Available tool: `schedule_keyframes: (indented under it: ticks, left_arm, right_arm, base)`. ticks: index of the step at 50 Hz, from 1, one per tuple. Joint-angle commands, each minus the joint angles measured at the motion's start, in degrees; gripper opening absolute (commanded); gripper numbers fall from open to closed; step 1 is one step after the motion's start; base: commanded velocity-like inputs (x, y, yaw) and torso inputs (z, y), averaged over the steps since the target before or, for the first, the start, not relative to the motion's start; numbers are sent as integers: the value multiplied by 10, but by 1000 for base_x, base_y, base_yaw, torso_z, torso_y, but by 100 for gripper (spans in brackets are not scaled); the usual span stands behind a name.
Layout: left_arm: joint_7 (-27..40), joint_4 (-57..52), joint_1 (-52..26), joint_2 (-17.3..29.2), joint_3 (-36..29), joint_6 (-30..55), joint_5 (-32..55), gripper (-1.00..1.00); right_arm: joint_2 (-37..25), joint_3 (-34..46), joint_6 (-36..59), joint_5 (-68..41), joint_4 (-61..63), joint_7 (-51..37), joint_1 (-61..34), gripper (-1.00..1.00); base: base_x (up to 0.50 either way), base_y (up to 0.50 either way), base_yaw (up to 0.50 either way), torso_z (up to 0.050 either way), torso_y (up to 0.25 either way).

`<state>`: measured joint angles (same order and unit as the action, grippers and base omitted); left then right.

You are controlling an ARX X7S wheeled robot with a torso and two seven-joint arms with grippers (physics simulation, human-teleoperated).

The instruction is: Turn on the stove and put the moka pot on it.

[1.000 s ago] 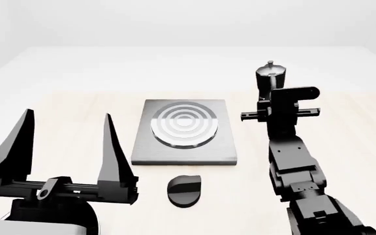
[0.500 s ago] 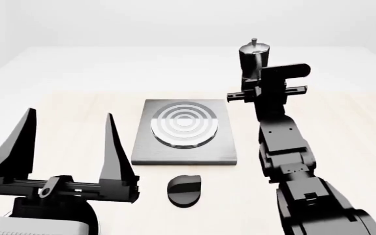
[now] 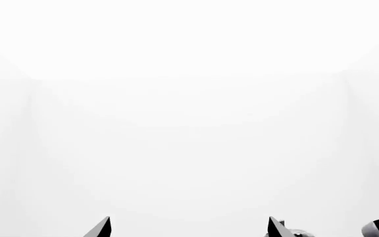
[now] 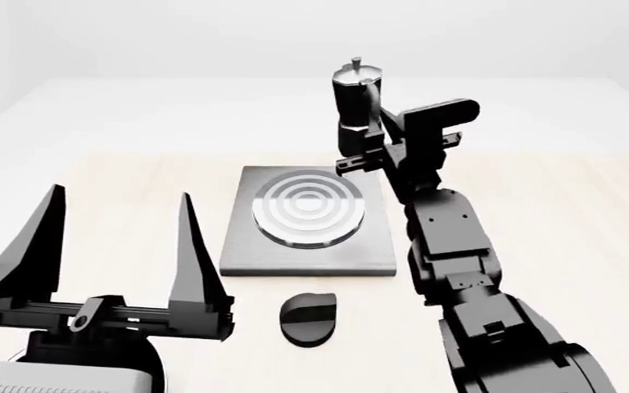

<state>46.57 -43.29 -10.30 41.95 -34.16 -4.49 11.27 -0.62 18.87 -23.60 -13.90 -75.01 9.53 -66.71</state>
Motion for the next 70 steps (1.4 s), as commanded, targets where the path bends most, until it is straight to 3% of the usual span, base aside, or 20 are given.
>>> schedule_keyframes:
  ticks: [1, 18, 33, 39, 49, 70]
  left_arm:
    - [-1, 5, 1, -1, 0, -5, 1, 100]
    - [-1, 1, 4, 0, 0, -2, -1, 100]
    - [0, 8, 12, 2, 2, -13, -2, 100]
    - [-1, 11, 15, 3, 2, -17, -2, 100]
    - [-3, 5, 13, 4, -2, 0, -7, 100]
    - [-3, 1, 13, 4, -4, 9, -10, 100]
  right_arm:
    - [6, 123, -17, -122, 0, 31, -10, -100]
    - [6, 245, -48, -254, 0, -6, -7, -100]
    - [6, 554, -138, -560, 12, -62, 10, -100]
    - [6, 625, -146, -619, 17, -70, 5, -100]
    - [6, 672, -155, -650, 24, -81, 3, -100]
    - [6, 677, -163, -622, 34, -116, -6, -100]
  base:
    - [0, 0, 0, 0, 0]
    - [0, 0, 0, 0, 1]
    - [0, 0, 0, 0, 1]
    - [0, 0, 0, 0, 2]
    - [0, 0, 0, 1, 1]
    - [0, 0, 0, 1, -53]
